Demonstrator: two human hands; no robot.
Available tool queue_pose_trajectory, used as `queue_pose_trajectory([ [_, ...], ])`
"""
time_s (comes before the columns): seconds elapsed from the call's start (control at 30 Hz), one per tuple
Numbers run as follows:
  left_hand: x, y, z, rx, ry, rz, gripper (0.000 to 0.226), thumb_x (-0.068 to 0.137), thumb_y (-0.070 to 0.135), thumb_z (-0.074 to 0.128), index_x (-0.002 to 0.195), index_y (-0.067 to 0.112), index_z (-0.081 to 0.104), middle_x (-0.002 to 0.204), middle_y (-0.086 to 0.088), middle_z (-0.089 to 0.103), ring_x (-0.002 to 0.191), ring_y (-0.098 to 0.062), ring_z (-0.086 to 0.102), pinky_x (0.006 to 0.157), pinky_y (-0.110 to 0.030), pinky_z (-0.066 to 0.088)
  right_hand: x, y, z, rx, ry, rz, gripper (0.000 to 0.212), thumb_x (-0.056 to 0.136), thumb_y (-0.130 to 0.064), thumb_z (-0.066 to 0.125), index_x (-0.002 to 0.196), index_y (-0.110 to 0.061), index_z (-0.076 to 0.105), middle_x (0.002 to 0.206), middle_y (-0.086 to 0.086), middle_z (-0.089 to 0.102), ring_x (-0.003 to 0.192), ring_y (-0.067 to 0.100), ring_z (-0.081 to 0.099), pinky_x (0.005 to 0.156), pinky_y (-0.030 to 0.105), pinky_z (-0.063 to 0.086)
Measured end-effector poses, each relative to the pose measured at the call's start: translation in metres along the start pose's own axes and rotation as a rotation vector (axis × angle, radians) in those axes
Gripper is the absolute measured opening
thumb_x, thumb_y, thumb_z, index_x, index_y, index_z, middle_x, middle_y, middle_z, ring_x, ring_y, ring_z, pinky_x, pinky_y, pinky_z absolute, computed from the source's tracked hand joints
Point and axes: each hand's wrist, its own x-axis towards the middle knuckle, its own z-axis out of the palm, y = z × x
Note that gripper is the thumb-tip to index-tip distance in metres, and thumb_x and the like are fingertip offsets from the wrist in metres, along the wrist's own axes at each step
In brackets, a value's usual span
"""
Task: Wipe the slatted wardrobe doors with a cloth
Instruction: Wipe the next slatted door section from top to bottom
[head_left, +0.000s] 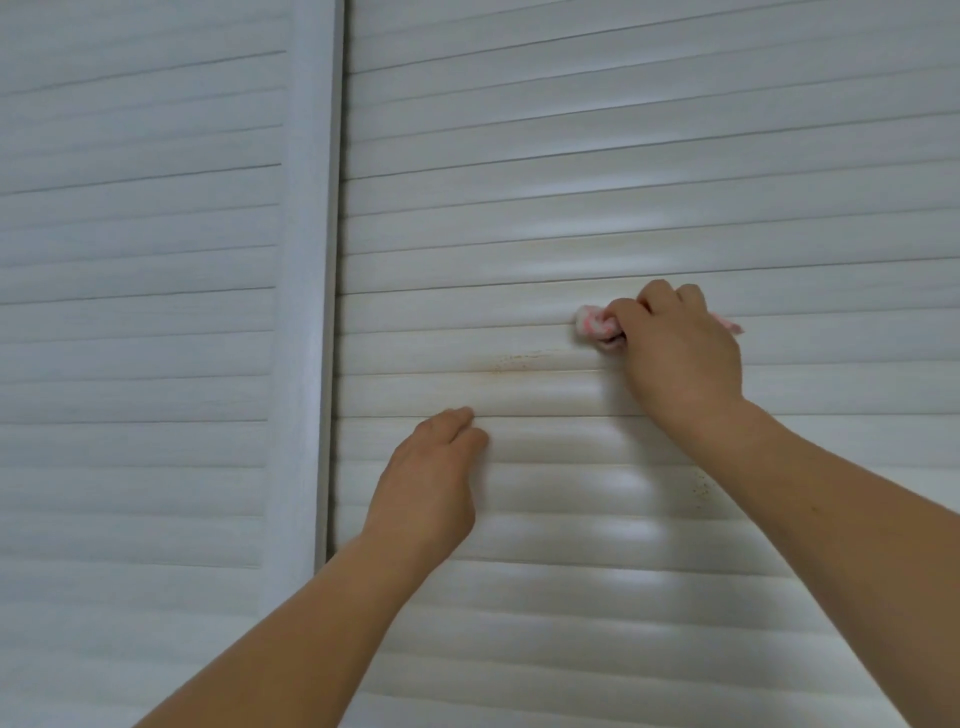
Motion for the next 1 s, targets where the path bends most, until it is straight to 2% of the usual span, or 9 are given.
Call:
queue_pose_trajectory([
  [0.2,-0.002,-0.011,0.006,-0.050,0.056,0.063,0.059,0.082,-0.007,0.044,0.135,0.016,0.046,0.151,0.004,0.028,0.139,-0.013,0.023,0.106,-0.014,0.013,0.011,-0.049,0.010,0.058,0.002,-0.165,0.031,0.095,-0.013,0.043,0.123,-0.014,0.054,0.121,0.009,0.047,0.114,0.030,0.038,0.068,0.036,0.028],
  [0.27,-0.004,-0.014,0.009,-0.011,0.039,0.067,0.058,0.074,-0.012,0.046,0.127,0.009,0.055,0.145,-0.006,0.040,0.134,-0.024,0.037,0.106,-0.023,0.022,0.016,-0.067,0.012,0.087,-0.013,-0.211,0.030,0.097,-0.016,0.040,0.124,-0.016,0.053,0.122,0.008,0.045,0.116,0.029,0.036,0.067,0.035,0.028],
  [0.37,-0.012,-0.021,0.011,0.016,0.046,0.089,0.054,0.058,-0.010,0.045,0.107,0.002,0.065,0.124,-0.020,0.058,0.112,-0.037,0.057,0.094,-0.042,0.040,0.021,-0.090,0.016,0.095,-0.028,-0.283,0.033,0.097,-0.013,0.038,0.127,-0.017,0.050,0.124,0.006,0.043,0.117,0.027,0.035,0.067,0.034,0.029],
  [0.53,-0.023,-0.029,0.009,0.036,0.038,0.062,0.059,0.058,-0.018,0.056,0.112,0.004,0.063,0.130,-0.018,0.054,0.118,-0.036,0.052,0.097,-0.041,0.037,0.027,-0.118,0.020,0.074,-0.060,-0.388,0.035,0.097,-0.014,0.039,0.131,-0.021,0.046,0.126,0.004,0.040,0.118,0.026,0.033,0.070,0.035,0.032],
  [0.7,-0.023,-0.032,0.011,0.043,0.036,0.053,0.058,0.061,-0.014,0.053,0.115,0.005,0.062,0.131,-0.017,0.053,0.120,-0.035,0.051,0.098,-0.041,0.039,0.021,-0.142,0.021,0.015,-0.106,-0.572,0.040,0.096,-0.015,0.041,0.134,-0.027,0.045,0.134,0.002,0.035,0.123,0.026,0.029,0.072,0.038,0.033],
  [0.8,-0.023,-0.030,0.011,0.055,0.021,0.044,0.059,0.064,-0.012,0.051,0.119,0.006,0.060,0.136,-0.015,0.049,0.125,-0.032,0.046,0.101,-0.040,0.039,0.017,-0.139,0.019,0.003,-0.112,-0.561,0.043,0.095,-0.014,0.039,0.136,-0.027,0.042,0.137,0.002,0.031,0.125,0.026,0.028,0.075,0.039,0.033],
  [0.9,-0.026,-0.032,0.010,0.096,0.004,0.032,0.057,0.058,-0.013,0.062,0.111,0.007,0.065,0.130,-0.018,0.054,0.117,-0.036,0.054,0.095,-0.041,0.041,0.012,-0.121,0.018,0.022,-0.117,-0.526,0.043,0.096,-0.012,0.036,0.134,-0.029,0.043,0.135,0.002,0.033,0.124,0.026,0.029,0.073,0.037,0.030],
  [1.0,-0.023,-0.028,0.008,0.103,-0.012,0.027,0.056,0.063,-0.012,0.060,0.115,0.009,0.063,0.136,-0.017,0.049,0.123,-0.035,0.048,0.099,-0.042,0.037,0.002,-0.086,0.014,0.052,-0.134,-0.446,0.040,0.095,-0.011,0.036,0.127,-0.031,0.049,0.128,0.003,0.037,0.119,0.026,0.032,0.074,0.040,0.040],
])
